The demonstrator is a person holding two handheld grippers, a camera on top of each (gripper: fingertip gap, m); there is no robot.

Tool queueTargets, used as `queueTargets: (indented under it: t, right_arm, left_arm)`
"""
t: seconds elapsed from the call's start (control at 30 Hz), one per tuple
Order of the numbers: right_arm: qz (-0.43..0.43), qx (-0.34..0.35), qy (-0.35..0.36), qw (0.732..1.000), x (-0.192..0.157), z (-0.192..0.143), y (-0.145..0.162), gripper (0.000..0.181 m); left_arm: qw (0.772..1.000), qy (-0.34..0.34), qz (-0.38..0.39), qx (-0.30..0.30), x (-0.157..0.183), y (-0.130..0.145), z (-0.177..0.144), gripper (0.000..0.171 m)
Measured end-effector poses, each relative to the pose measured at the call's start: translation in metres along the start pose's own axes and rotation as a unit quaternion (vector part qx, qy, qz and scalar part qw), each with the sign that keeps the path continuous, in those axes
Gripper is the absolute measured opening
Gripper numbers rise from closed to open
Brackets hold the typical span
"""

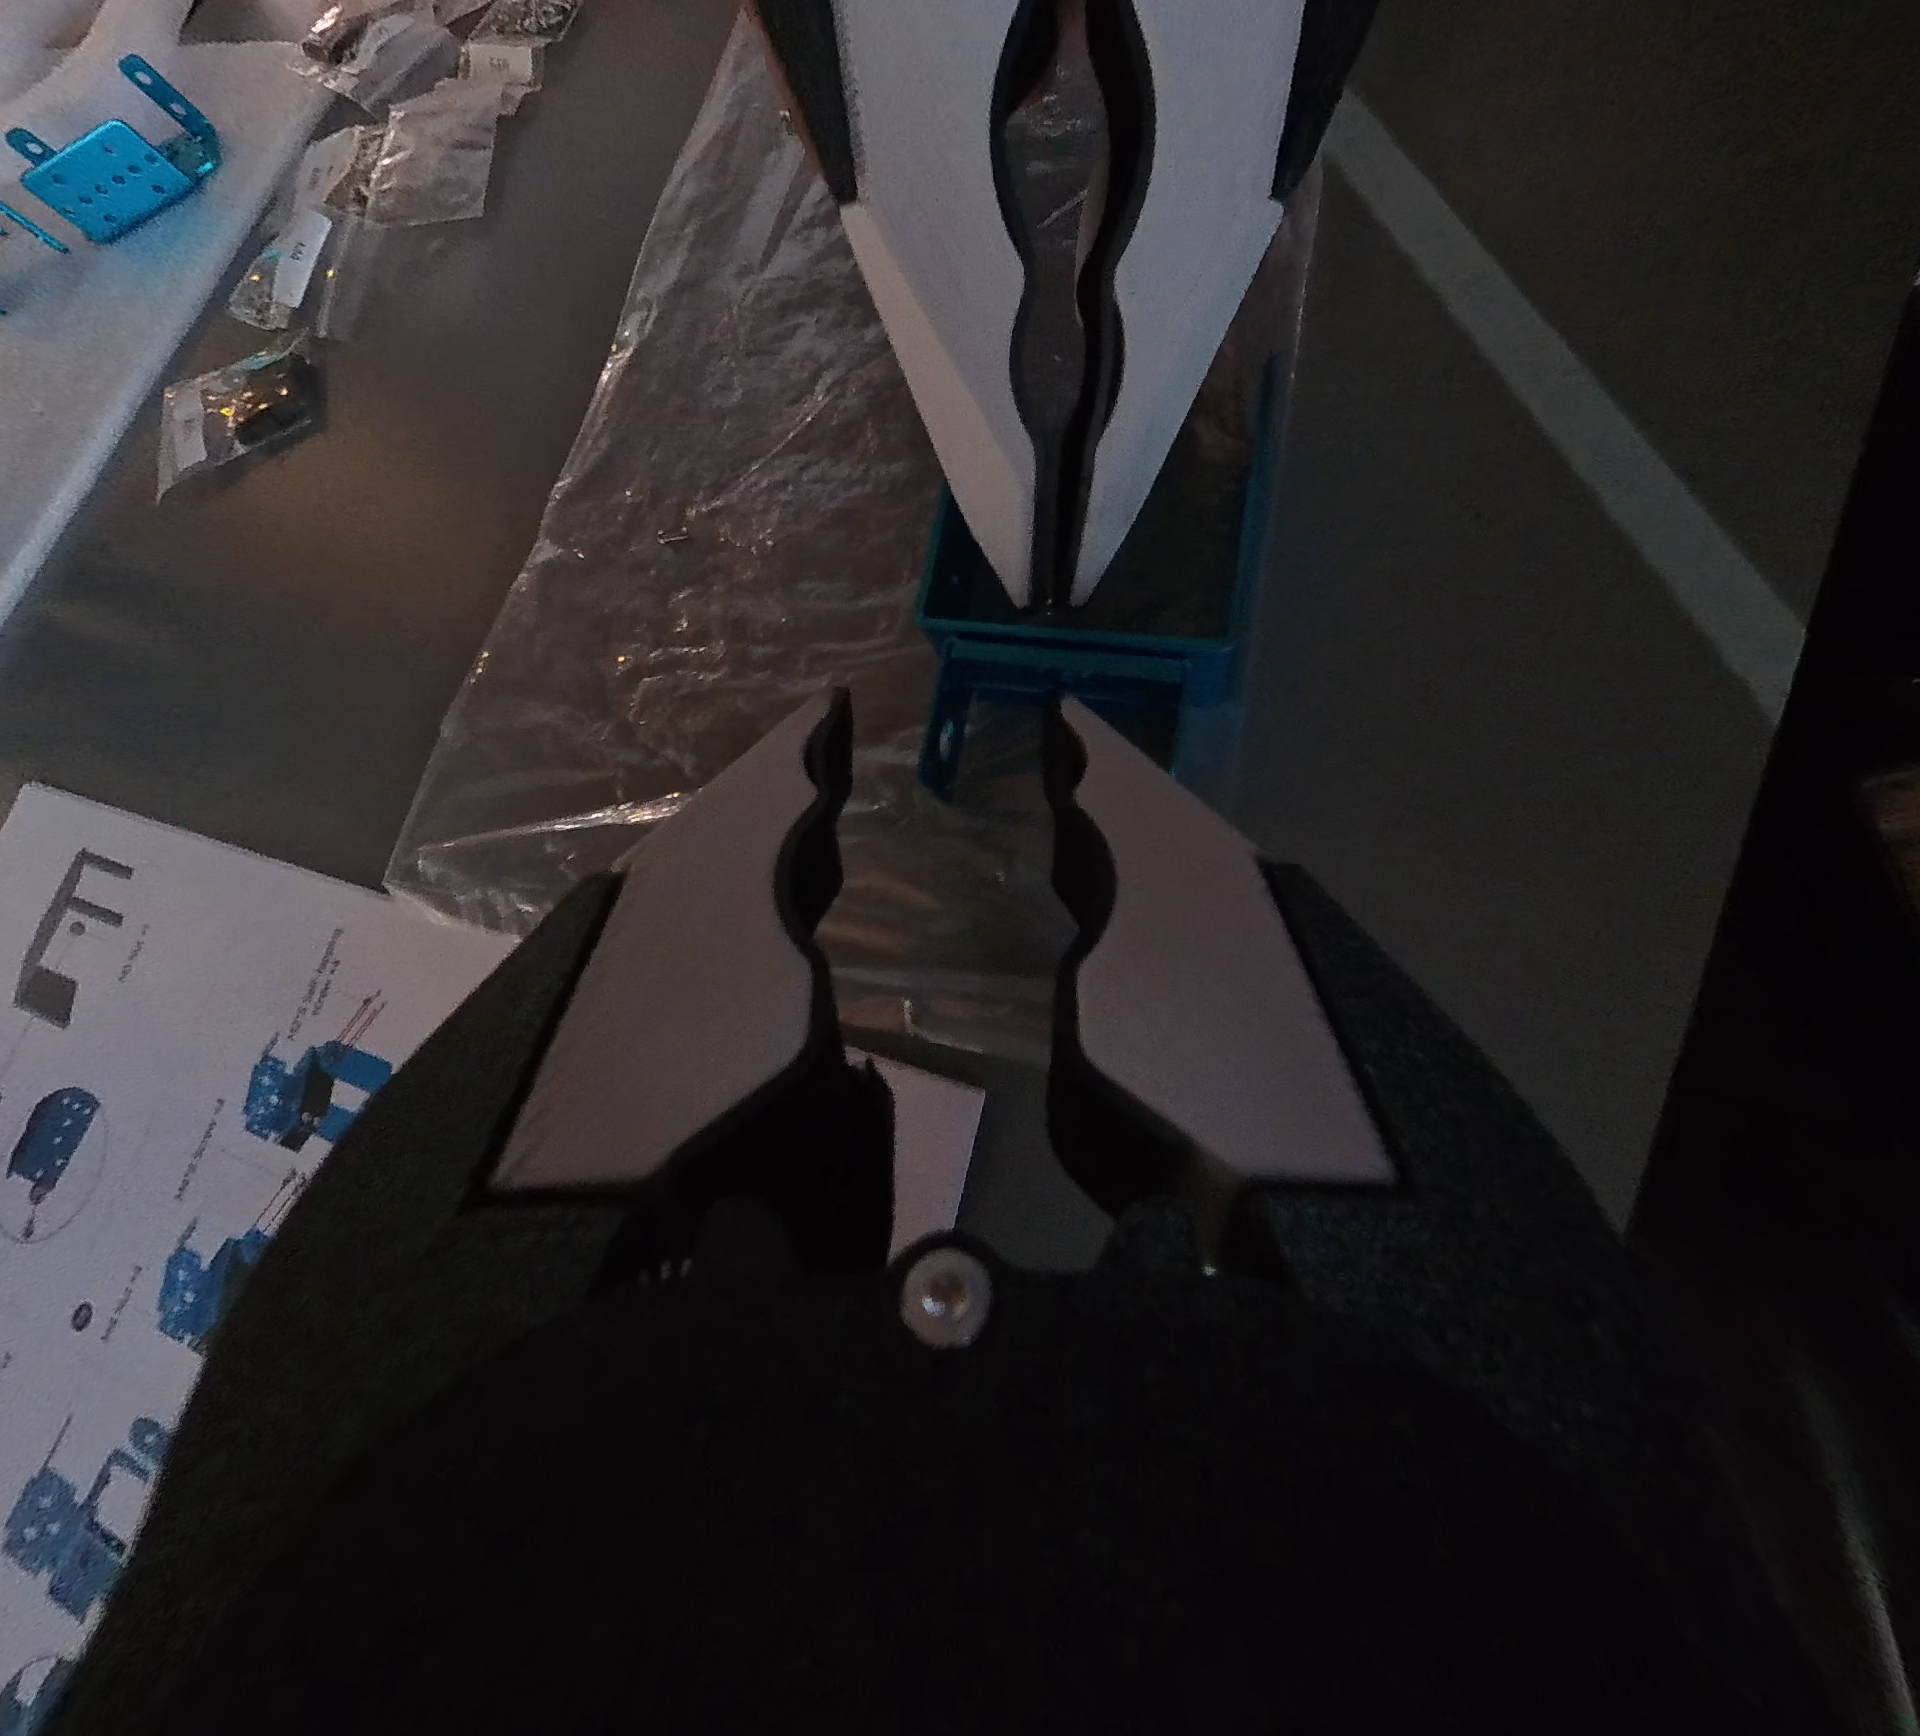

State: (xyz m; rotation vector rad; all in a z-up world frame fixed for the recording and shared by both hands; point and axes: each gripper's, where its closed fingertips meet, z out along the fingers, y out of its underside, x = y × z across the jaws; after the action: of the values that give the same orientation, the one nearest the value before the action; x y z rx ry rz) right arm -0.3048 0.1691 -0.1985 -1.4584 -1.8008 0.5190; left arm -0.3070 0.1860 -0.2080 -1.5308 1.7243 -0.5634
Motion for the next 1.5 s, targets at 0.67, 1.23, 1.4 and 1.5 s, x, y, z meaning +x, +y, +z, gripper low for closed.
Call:
queueTargets:
  t: [0.67,1.23,1.4,1.5]
  right_arm:
    - [0.012,0.011,0.002,1.0,0.0013,0.0005,-0.0018,0.005]
    - [0.033,0.007,-0.012,0.999,-0.0007,0.0034,0.0012,0.005]
    - [0.041,0.009,-0.015,0.999,-0.0005,0.0032,0.0011,0.006]
    - [0.046,0.009,-0.017,0.999,-0.0002,0.0035,0.0012,0.005]
  left_arm:
    - [1.0,0.005,-0.017,0.011,-0.0015,-0.0034,-0.0006,0.035]
    - [1.0,0.006,-0.009,0.003,0.0009,-0.002,0.0017,0.031]
    - [1.0,0.007,-0.01,0.003,0.0009,-0.0023,0.0019,0.031]
    - [1.0,0.006,-0.008,0.002,0.0009,-0.0023,0.0021,0.031]
